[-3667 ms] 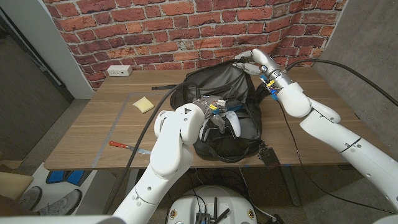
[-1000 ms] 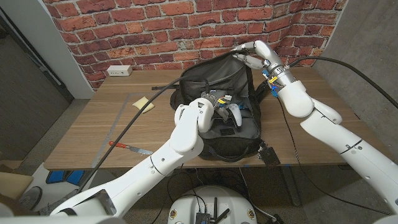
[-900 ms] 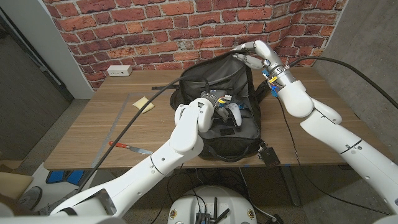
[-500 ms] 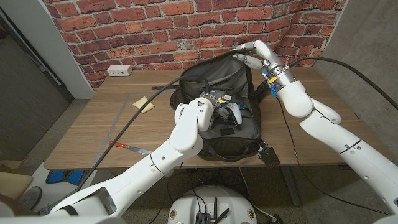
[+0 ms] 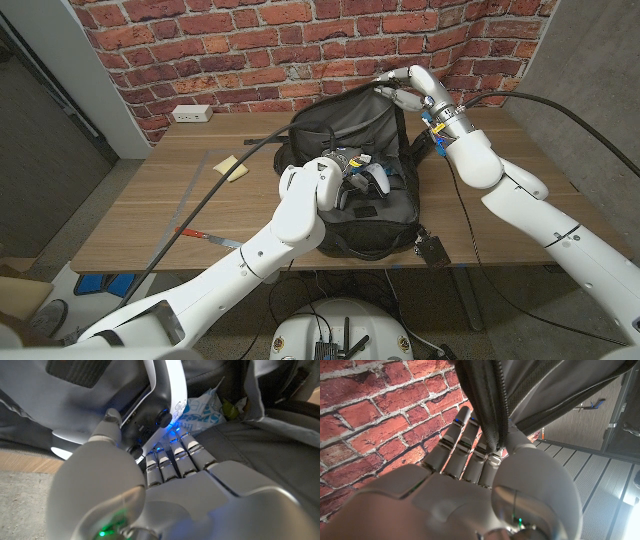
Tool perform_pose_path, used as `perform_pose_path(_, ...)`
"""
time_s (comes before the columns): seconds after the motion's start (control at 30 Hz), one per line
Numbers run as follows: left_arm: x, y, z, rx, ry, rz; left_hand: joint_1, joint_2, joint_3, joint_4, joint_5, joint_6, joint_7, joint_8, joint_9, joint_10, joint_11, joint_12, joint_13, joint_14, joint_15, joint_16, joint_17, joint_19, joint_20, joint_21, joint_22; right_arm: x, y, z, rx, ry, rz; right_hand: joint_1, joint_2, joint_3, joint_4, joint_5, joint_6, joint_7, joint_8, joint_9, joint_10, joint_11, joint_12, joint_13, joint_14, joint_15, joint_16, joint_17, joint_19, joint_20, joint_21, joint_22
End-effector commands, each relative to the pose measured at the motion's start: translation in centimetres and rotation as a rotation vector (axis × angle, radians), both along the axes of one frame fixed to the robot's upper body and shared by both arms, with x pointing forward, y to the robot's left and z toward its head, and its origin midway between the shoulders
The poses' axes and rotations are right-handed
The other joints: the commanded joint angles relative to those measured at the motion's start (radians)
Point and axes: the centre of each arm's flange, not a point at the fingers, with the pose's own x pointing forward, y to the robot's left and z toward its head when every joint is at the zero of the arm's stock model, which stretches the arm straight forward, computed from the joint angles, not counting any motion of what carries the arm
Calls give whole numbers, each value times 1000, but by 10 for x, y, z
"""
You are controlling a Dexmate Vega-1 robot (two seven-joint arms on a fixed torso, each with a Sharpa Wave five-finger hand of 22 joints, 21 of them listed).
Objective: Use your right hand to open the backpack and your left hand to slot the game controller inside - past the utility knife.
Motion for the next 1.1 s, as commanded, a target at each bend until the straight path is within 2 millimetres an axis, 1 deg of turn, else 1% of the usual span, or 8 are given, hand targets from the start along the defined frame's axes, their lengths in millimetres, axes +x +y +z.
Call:
perform_pose_path(0.03,-4,-1,-3,20,17,-17,-6,-14,-13,0,4,-42,-4,-2,1,-46,20,4,0,-55,-70,-2,1,-45,-42,-3,-1,-1,-1,-2,4,3,0,2,8,5,1,6,7,1,3,3,5,3,-2,2,6,-87,-2,5,-3,-152,6,2)
perform_pose_path(0.13,-4,-1,-4,22,19,-23,-21,-18,-26,2,2,-120,-3,-8,-1,-90,31,5,-1,-106,-56,-1,0,-85,-38,-3,-3,-1,-1,-2,6,3,1,1,7,5,1,6,7,0,3,3,7,3,-1,3,6,-87,-2,5,-4,-152,6,2)
perform_pose_path(0.17,-5,-1,-4,24,20,-22,-24,-17,-27,2,2,-129,-2,-4,-1,-99,34,7,-1,-126,-43,-1,0,-92,-36,-1,-3,-1,-2,-2,6,3,1,1,7,5,1,6,6,0,2,3,6,4,-2,3,6,-86,-3,5,-4,-152,7,1)
perform_pose_path(0.33,-5,-2,-3,32,21,-22,-36,-18,-34,4,0,-165,4,-5,-2,-135,47,5,-1,-178,-28,-5,0,-136,-32,-9,-4,-1,-2,-3,8,3,2,1,7,5,1,6,7,0,2,3,6,3,-2,3,5,-87,-3,6,-5,-152,9,1)
perform_pose_path(0.4,-6,-2,-3,33,19,-22,-45,-20,-39,5,-3,-183,5,-4,-3,-158,33,4,-2,-198,-22,-3,0,-156,-32,-8,-5,-1,-3,-3,11,4,3,0,6,5,1,6,7,1,2,3,5,4,-3,3,6,-86,-3,7,-5,-152,9,1)
perform_pose_path(0.5,-7,-2,-3,35,13,-21,-57,-22,-44,7,-6,-210,12,-4,-3,-193,37,2,-2,-234,-12,-5,0,-190,-29,-11,-6,-2,-3,-3,10,4,3,1,6,5,0,6,8,2,2,3,6,5,-3,3,5,-87,-4,7,-6,-151,11,1)
perform_pose_path(0.73,-11,-2,-1,60,45,-42,-71,-23,-49,9,-8,-221,12,0,-4,-214,49,4,-2,-259,-3,-4,0,-219,-25,-11,-6,-2,-3,-3,12,1,0,0,7,6,0,7,7,1,2,3,7,4,-2,5,5,-87,-4,8,-7,-151,13,1)
perform_pose_path(1.1,-21,8,0,38,94,-87,-84,-22,-52,12,-9,-221,22,3,-4,-222,50,8,-3,-266,7,0,0,-231,-22,-8,-6,-2,0,-4,9,4,4,0,7,6,0,7,8,1,1,3,6,6,-4,6,5,-87,-6,11,-11,-152,17,0)
